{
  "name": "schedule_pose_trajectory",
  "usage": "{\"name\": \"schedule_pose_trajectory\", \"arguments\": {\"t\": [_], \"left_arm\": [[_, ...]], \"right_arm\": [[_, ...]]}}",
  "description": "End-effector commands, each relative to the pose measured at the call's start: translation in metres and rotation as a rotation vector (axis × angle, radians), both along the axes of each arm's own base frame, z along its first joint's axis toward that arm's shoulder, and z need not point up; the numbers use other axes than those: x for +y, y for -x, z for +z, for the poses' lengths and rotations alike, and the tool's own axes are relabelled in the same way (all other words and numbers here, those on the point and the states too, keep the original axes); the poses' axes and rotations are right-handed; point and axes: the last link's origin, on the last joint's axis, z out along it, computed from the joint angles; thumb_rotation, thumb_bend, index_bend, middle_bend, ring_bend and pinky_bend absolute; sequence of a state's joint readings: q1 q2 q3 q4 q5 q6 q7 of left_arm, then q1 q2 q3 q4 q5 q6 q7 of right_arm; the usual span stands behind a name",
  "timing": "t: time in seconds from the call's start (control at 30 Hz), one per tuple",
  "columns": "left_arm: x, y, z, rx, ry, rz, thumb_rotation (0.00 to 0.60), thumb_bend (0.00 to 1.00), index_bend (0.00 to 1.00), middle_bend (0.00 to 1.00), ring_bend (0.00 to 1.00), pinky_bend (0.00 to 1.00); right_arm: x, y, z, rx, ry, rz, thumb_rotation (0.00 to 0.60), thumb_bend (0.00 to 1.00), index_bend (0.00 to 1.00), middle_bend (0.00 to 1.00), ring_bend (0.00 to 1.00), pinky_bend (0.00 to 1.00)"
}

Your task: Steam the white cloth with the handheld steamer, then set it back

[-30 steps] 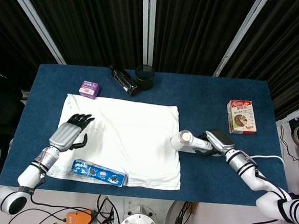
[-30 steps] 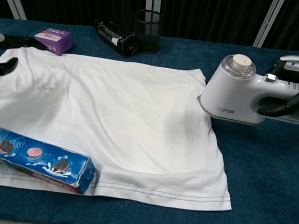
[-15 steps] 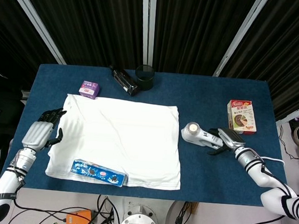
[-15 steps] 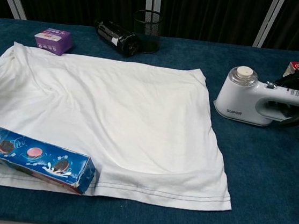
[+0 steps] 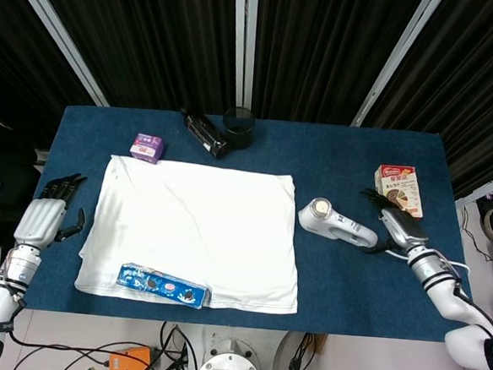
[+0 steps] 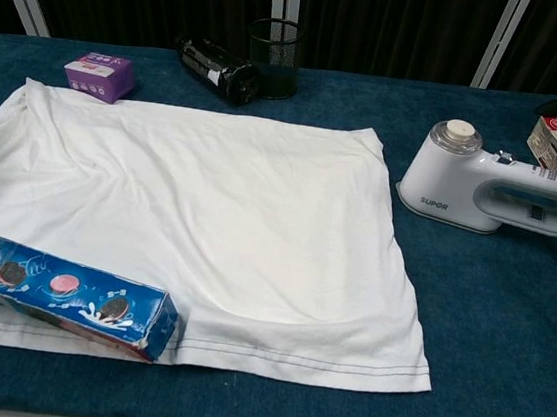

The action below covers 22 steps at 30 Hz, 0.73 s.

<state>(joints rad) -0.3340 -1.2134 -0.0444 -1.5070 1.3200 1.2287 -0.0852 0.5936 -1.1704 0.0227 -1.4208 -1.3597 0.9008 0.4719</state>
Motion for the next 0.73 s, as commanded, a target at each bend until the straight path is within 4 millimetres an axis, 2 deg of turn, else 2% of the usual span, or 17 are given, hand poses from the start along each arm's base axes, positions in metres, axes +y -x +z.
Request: {"name": "schedule_pose_trajectory", "arguments": {"t": [0.03, 0.1, 0.2, 0.27, 0.4, 0.5, 0.6, 0.73], "left_arm": [[-0.005, 0.009, 0.016, 0.036, -0.069, -0.002, 0.262, 0.53, 0.01, 0.03, 0.0, 0.0], [-0.011, 0.018, 0.027, 0.078, -0.122, 0.007, 0.328, 0.5, 0.01, 0.03, 0.0, 0.0], [-0.025, 0.031, 0.041, 0.113, -0.177, 0.039, 0.38, 0.43, 0.01, 0.03, 0.0, 0.0], [-0.037, 0.038, 0.049, 0.142, -0.204, 0.055, 0.397, 0.34, 0.01, 0.03, 0.0, 0.0], [-0.07, 0.05, 0.058, 0.197, -0.244, 0.094, 0.406, 0.16, 0.01, 0.03, 0.0, 0.0], [-0.093, 0.055, 0.059, 0.2, -0.252, 0.122, 0.444, 0.14, 0.01, 0.03, 0.0, 0.0], [-0.113, 0.055, 0.056, 0.182, -0.253, 0.14, 0.515, 0.14, 0.01, 0.03, 0.0, 0.0], [-0.127, 0.053, 0.052, 0.158, -0.253, 0.136, 0.535, 0.14, 0.01, 0.03, 0.0, 0.0]], "right_arm": [[0.018, 0.005, 0.037, 0.047, 0.187, 0.031, 0.6, 0.01, 0.0, 0.05, 0.04, 0.15], [0.031, 0.008, 0.052, 0.099, 0.303, 0.042, 0.6, 0.01, 0.0, 0.05, 0.04, 0.15], [0.052, 0.014, 0.068, 0.155, 0.428, 0.045, 0.6, 0.01, 0.0, 0.05, 0.03, 0.15], [0.066, 0.018, 0.075, 0.171, 0.479, 0.044, 0.6, 0.01, 0.0, 0.04, 0.02, 0.14], [0.099, 0.028, 0.081, 0.176, 0.532, 0.029, 0.6, 0.01, 0.0, 0.0, 0.0, 0.06], [0.119, 0.034, 0.082, 0.171, 0.53, 0.014, 0.6, 0.01, 0.0, 0.0, 0.0, 0.03], [0.133, 0.037, 0.079, 0.164, 0.529, 0.013, 0.6, 0.01, 0.0, 0.0, 0.0, 0.01], [0.141, 0.038, 0.074, 0.145, 0.478, 0.01, 0.6, 0.01, 0.0, 0.0, 0.0, 0.0]]}}
